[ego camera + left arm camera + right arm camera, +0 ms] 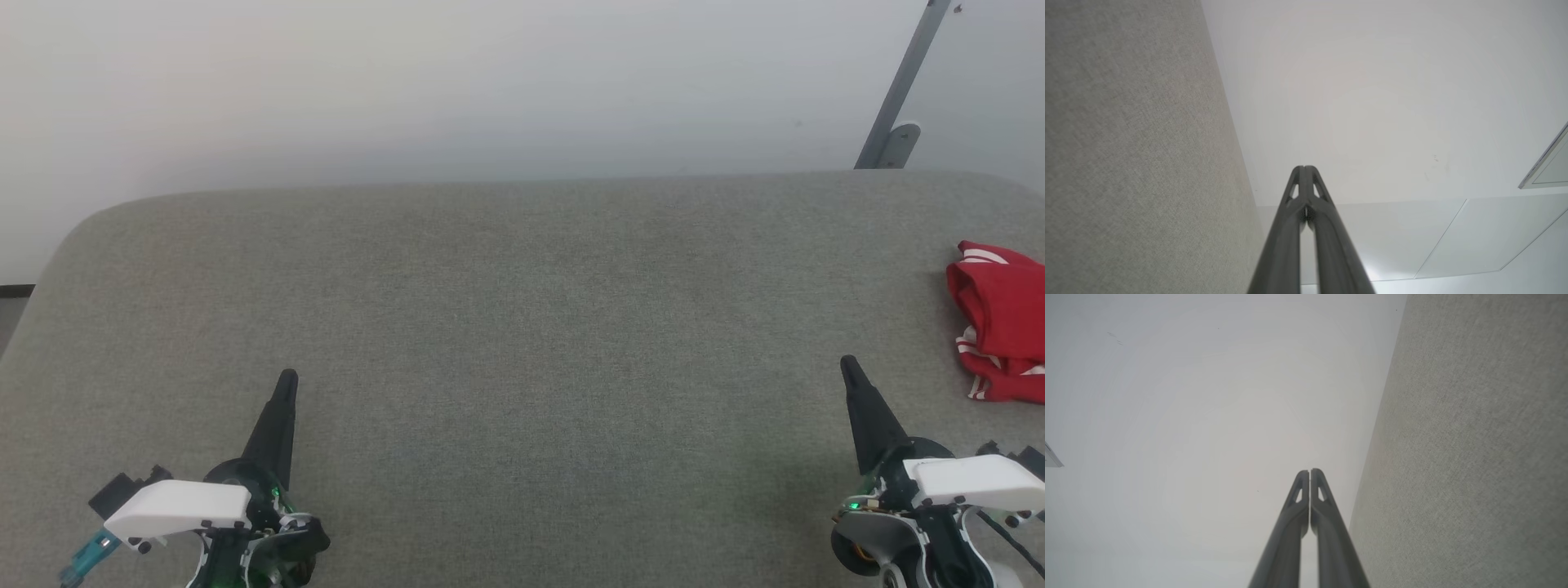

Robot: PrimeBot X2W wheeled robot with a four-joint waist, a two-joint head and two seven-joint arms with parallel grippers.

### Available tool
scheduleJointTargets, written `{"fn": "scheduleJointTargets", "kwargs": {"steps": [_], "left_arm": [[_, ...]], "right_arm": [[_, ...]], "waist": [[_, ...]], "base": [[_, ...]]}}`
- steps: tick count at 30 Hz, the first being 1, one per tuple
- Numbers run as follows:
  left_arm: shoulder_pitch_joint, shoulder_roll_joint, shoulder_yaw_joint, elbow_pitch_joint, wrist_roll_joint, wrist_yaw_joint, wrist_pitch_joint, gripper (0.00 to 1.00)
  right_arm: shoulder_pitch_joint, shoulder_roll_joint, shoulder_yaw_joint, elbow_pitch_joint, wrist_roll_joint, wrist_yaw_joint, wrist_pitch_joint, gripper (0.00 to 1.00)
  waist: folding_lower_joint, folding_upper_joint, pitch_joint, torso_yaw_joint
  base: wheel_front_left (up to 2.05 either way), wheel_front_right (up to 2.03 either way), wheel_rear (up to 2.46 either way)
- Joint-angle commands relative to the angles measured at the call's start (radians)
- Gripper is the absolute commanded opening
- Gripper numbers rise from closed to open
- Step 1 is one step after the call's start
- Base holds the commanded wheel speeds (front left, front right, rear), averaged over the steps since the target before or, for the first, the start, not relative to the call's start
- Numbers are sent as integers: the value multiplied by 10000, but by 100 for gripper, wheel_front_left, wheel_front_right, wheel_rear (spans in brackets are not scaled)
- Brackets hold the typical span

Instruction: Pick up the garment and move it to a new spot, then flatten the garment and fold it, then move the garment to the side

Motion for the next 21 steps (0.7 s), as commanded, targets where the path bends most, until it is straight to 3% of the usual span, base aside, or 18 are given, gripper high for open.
{"fn": "scheduleJointTargets", "kwargs": {"steps": [1,21], "left_arm": [[-112,-28,21,-33,-35,-29,23,0],[-112,-28,20,-33,-37,-29,21,0]], "right_arm": [[-50,34,-6,-28,40,4,31,0],[-50,34,-5,-29,40,4,28,0]], "waist": [[0,0,0,0],[0,0,0,0]], "base": [[0,0,0],[0,0,0]]}}
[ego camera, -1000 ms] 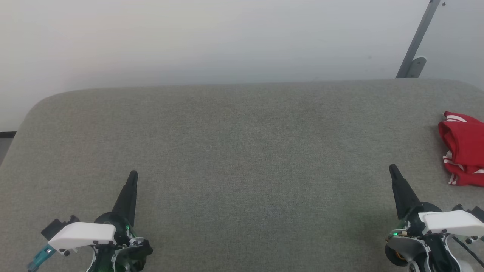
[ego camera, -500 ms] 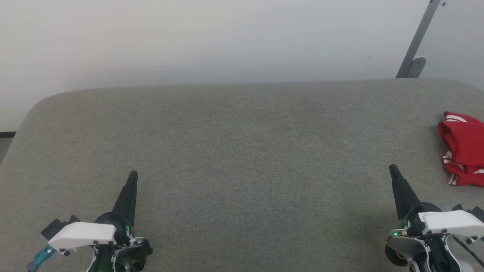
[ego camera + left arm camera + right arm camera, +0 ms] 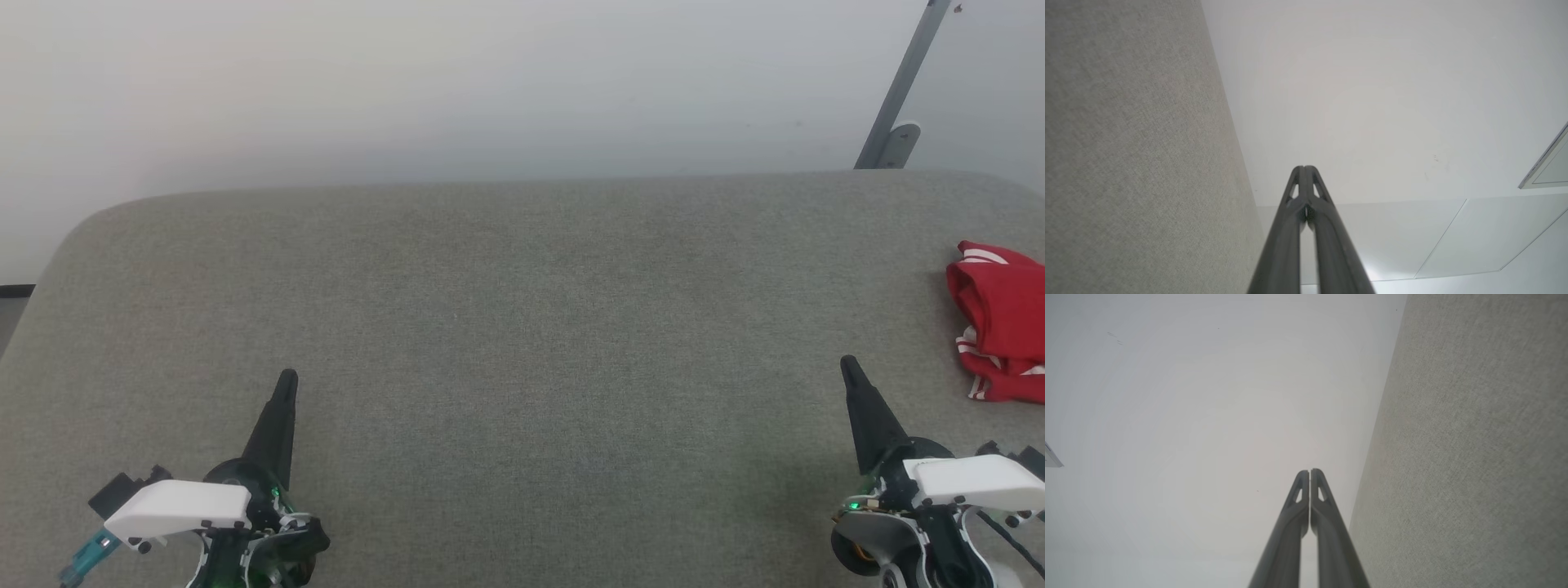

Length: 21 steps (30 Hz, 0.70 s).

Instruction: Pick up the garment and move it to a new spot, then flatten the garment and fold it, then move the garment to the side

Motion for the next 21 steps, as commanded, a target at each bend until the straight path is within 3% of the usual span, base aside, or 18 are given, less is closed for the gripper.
{"fn": "scheduleJointTargets", "kwargs": {"steps": [1,21], "left_arm": [[-112,-28,22,-33,-35,-29,21,0],[-112,-28,20,-34,-37,-29,19,0]], "right_arm": [[-50,34,-6,-29,40,4,30,0],[-50,34,-5,-29,41,4,28,0]], "waist": [[-1,0,0,0],[-1,0,0,0]], "base": [[0,0,0],[0,0,0]]}}
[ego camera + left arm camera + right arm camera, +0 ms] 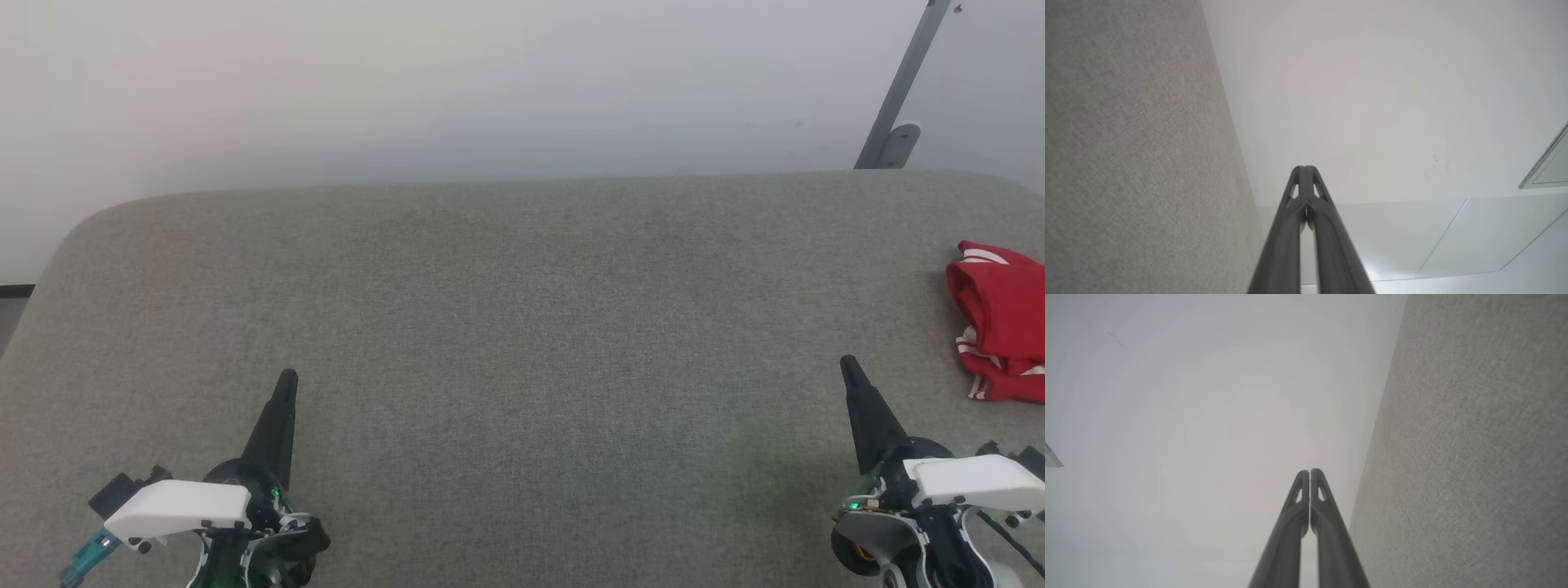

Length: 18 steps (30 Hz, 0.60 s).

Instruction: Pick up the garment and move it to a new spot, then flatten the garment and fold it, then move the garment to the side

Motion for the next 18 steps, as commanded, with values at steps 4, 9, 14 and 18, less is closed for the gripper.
{"fn": "scheduleJointTargets", "kwargs": {"steps": [4,9,14,18], "left_arm": [[-112,-28,20,-34,-35,-29,19,0],[-112,-28,19,-34,-35,-29,19,0],[-112,-28,19,-34,-36,-29,18,0],[-112,-28,19,-34,-36,-29,18,0]], "right_arm": [[-50,34,-6,-29,41,4,29,0],[-49,34,-4,-29,41,4,29,0],[-49,34,-6,-29,41,4,29,0],[-49,34,-4,-29,42,4,29,0]], "waist": [[0,0,0,0],[0,0,0,0],[0,0,0,0],[0,0,0,0]], "base": [[0,0,0],[0,0,0],[0,0,0],[0,0,0]]}}
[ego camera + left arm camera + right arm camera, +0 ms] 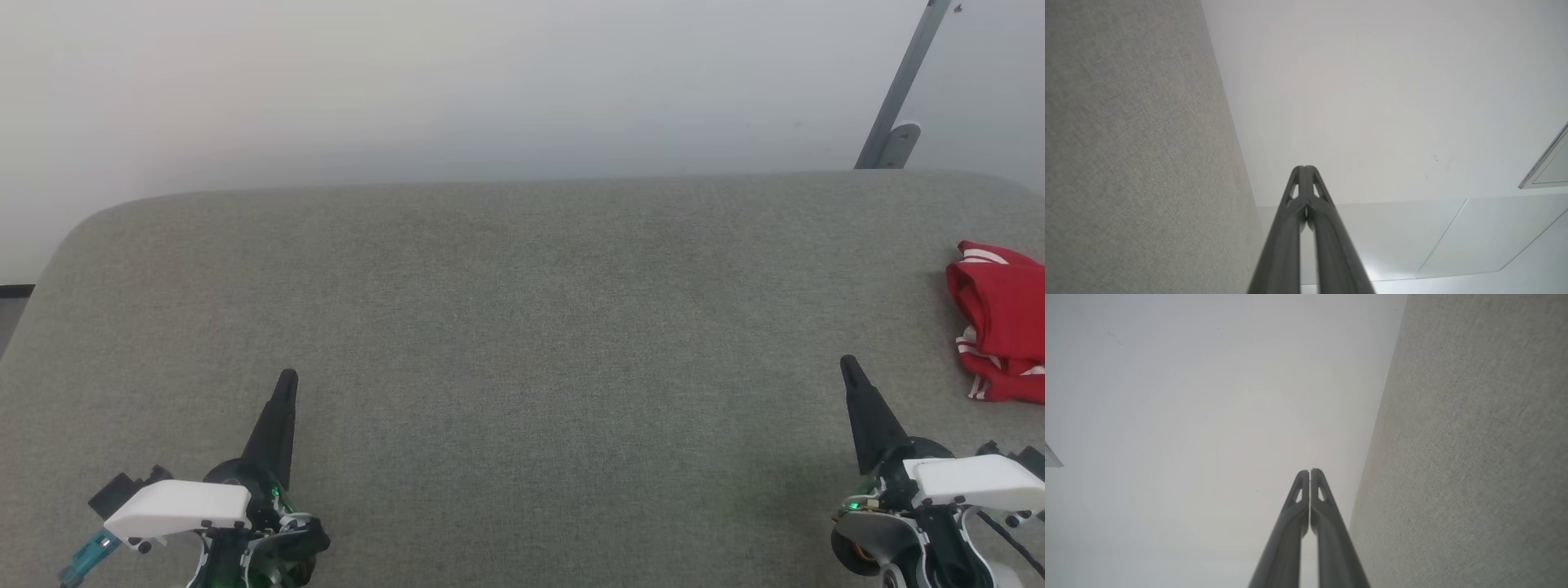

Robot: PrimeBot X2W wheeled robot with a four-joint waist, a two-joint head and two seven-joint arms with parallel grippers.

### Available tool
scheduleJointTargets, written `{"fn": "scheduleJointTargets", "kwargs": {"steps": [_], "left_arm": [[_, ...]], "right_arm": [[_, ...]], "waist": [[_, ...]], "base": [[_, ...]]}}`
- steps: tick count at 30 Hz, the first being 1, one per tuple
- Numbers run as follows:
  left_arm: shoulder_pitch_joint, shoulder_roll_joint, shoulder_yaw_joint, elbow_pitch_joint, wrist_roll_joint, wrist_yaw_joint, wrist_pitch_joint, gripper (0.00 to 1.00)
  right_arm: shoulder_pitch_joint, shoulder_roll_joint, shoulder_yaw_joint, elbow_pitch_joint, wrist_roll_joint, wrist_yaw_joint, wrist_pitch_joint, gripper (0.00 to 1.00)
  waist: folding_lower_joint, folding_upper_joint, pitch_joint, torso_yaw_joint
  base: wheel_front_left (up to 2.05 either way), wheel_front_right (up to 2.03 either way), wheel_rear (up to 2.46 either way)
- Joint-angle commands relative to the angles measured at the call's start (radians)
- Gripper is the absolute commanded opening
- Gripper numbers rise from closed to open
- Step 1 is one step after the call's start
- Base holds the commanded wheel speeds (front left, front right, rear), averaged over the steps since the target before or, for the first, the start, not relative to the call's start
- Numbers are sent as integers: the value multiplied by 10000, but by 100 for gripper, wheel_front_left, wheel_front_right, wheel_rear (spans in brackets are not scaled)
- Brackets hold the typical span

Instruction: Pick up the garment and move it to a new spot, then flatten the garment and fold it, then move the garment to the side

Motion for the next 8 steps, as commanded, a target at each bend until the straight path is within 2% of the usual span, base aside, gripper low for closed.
{"fn": "scheduleJointTargets", "kwargs": {"steps": [1,8], "left_arm": [[-112,-28,19,-34,-36,-29,18,0],[-112,-28,18,-34,-36,-29,18,0]], "right_arm": [[-48,34,-4,-29,42,4,29,0],[-48,34,-2,-29,42,4,28,0]], "waist": [[0,-1,0,0],[0,-1,0,0]], "base": [[0,0,0],[0,0,0]]}}
